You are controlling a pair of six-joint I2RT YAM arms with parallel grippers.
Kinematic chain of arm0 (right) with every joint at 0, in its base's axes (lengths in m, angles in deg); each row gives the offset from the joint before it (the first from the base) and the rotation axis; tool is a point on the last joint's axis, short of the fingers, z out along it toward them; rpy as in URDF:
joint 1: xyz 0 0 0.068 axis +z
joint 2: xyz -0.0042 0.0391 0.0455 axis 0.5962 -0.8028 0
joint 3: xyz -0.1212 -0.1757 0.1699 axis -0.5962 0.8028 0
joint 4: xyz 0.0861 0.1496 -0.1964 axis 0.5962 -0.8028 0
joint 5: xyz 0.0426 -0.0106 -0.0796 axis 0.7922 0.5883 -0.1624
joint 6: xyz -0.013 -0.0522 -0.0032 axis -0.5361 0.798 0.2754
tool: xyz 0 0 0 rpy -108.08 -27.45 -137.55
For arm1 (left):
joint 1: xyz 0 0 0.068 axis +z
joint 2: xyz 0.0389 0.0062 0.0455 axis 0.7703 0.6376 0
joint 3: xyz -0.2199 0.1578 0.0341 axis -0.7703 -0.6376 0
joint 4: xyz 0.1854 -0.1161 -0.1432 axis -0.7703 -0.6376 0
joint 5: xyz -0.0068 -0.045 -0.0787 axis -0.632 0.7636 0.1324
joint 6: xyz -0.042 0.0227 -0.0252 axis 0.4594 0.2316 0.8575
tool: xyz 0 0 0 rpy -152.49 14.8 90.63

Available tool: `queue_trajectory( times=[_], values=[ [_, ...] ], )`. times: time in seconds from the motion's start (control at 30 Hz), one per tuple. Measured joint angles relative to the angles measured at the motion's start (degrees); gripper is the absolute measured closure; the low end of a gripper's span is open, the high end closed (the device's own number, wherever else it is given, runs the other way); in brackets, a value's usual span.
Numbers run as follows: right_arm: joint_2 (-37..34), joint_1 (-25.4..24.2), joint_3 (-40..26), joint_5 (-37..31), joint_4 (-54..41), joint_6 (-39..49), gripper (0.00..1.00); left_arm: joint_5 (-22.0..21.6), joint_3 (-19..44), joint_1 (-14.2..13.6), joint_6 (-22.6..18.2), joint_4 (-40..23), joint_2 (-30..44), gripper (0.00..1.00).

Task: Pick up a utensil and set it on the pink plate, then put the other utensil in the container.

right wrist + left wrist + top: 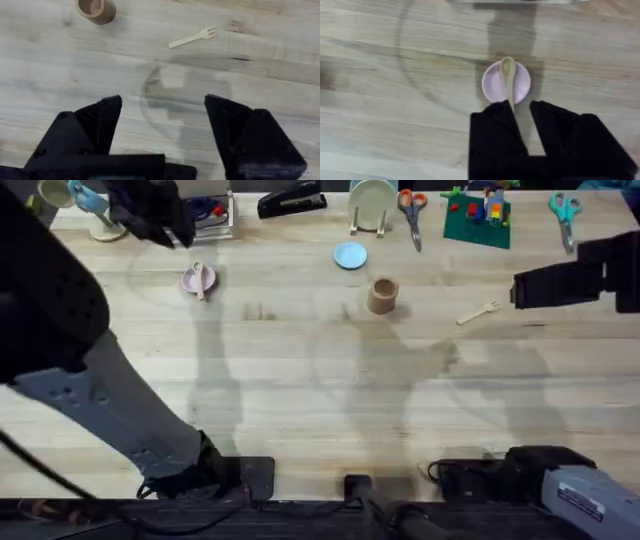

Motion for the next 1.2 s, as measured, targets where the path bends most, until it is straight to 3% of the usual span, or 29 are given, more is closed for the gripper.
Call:
queue_trajectory(
  times=[0.1,0.17,0.27,0.67,0.7,0.73,0.77,1.2],
  values=[
    [0.0,0.0,0.0,0.0,0.0,0.0,0.006,0.7,1.9,0.0,-0.1,-2.3,-2.4,0.599],
    [0.0,0.0,0.0,0.0,0.0,0.0,0.005,1.5,2.6,0.0,-0.1,-3.4,-4.2,0.439],
    [0.0,0.0,0.0,0.0,0.0,0.0,0.006,2.9,2.7,0.0,-0.1,-5.2,-7.0,0.315],
    [0.0,0.0,0.0,0.0,0.0,0.0,0.007,4.5,2.7,0.0,-0.2,-11.8,-21.8,0.204],
    [0.0,0.0,0.0,0.0,0.0,0.0,0.006,4.7,2.7,0.0,-0.3,-12.1,-23.3,0.181],
    [0.0,0.0,0.0,0.0,0.0,0.0,0.006,4.9,2.7,0.0,-0.2,-12.4,-25.0,0.055],
    [0.0,0.0,0.0,0.0,0.0,0.0,0.006,5.1,2.7,0.0,-0.3,-12.6,-26.6,0.02],
    [0.0,0.0,0.0,0.0,0.0,0.0,0.006,6.2,2.9,0.0,-0.3,-14.0,-40.4,0.008]
  ],
)
